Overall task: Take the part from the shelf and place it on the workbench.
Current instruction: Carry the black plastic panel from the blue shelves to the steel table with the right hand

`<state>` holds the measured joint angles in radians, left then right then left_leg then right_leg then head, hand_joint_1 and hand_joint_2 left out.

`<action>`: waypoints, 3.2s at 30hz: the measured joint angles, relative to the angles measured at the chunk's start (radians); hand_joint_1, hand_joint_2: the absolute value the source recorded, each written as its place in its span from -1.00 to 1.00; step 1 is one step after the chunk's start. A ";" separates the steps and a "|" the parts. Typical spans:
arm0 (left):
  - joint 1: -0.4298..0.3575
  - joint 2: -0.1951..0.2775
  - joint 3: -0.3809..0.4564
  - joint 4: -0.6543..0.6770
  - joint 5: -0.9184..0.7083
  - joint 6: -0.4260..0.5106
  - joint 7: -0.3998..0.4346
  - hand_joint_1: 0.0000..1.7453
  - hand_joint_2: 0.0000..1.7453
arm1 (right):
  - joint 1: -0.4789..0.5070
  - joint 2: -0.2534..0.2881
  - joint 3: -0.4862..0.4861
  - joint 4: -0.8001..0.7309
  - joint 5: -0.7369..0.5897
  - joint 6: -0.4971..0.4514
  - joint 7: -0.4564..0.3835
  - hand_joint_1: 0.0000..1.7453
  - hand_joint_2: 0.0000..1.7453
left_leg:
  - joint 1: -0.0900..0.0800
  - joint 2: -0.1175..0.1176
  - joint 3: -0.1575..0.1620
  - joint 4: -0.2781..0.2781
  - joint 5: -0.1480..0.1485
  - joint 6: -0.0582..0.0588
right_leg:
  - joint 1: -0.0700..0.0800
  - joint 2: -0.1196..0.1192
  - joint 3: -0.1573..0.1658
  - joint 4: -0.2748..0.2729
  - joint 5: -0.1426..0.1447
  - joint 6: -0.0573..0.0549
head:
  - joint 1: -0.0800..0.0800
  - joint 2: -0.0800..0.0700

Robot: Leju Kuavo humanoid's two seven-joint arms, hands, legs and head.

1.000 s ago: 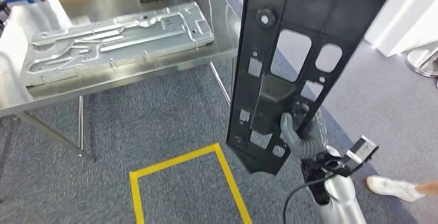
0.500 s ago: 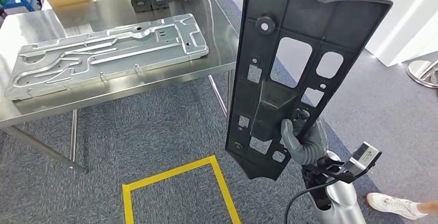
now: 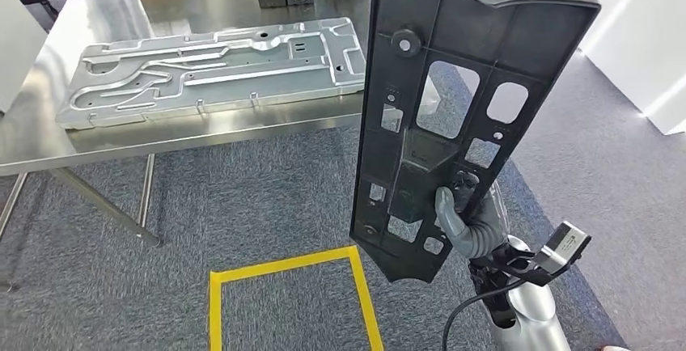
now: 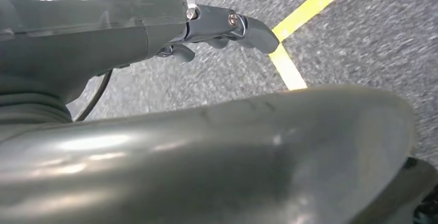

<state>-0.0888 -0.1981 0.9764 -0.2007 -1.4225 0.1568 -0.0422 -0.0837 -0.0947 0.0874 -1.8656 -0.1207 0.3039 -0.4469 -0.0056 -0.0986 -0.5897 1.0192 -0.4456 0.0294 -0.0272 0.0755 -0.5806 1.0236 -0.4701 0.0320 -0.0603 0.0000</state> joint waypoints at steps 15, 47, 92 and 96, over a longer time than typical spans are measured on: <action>0.001 0.001 0.000 0.000 0.001 0.001 0.009 -1.00 -1.00 | -0.008 0.000 0.000 0.000 0.069 -0.026 -0.001 1.00 1.00 | 0.016 0.095 -0.019 0.009 0.010 -0.034 | 0.001 -0.087 0.041 -0.021 -0.023 -0.007 | 0.000 0.000; 0.008 -0.001 0.004 0.001 0.007 -0.004 0.010 -1.00 -1.00 | -0.019 -0.009 0.000 0.010 0.031 -0.014 0.000 1.00 1.00 | 0.013 0.094 0.001 0.005 -0.009 -0.019 | 0.005 -0.079 0.051 -0.027 -0.021 0.008 | 0.000 0.000; -0.010 0.004 0.019 0.005 0.003 -0.063 -0.080 -1.00 -1.00 | -0.894 -0.235 0.170 0.638 1.404 -0.379 0.189 1.00 1.00 | 0.000 0.090 -0.035 0.021 0.016 -0.009 | 0.014 -0.073 -0.046 0.021 0.030 -0.010 | -0.002 0.000; -0.007 0.005 0.019 0.005 0.000 -0.051 -0.093 -1.00 -1.00 | -1.214 -0.225 0.324 1.030 1.689 -0.405 0.248 1.00 1.00 | 0.003 0.081 -0.044 0.033 0.007 -0.030 | 0.015 -0.086 -0.036 -0.001 0.037 -0.026 | -0.002 0.000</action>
<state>-0.0958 -0.1929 0.9954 -0.1954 -1.4227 0.1054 -0.1350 -1.2982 -0.3198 0.4115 -0.8354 1.5684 -0.1008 -0.1988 -0.0023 -0.0175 -0.6337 1.0526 -0.4385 -0.0009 -0.0125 -0.0101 -0.6166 1.0229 -0.4332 0.0060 -0.0620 0.0000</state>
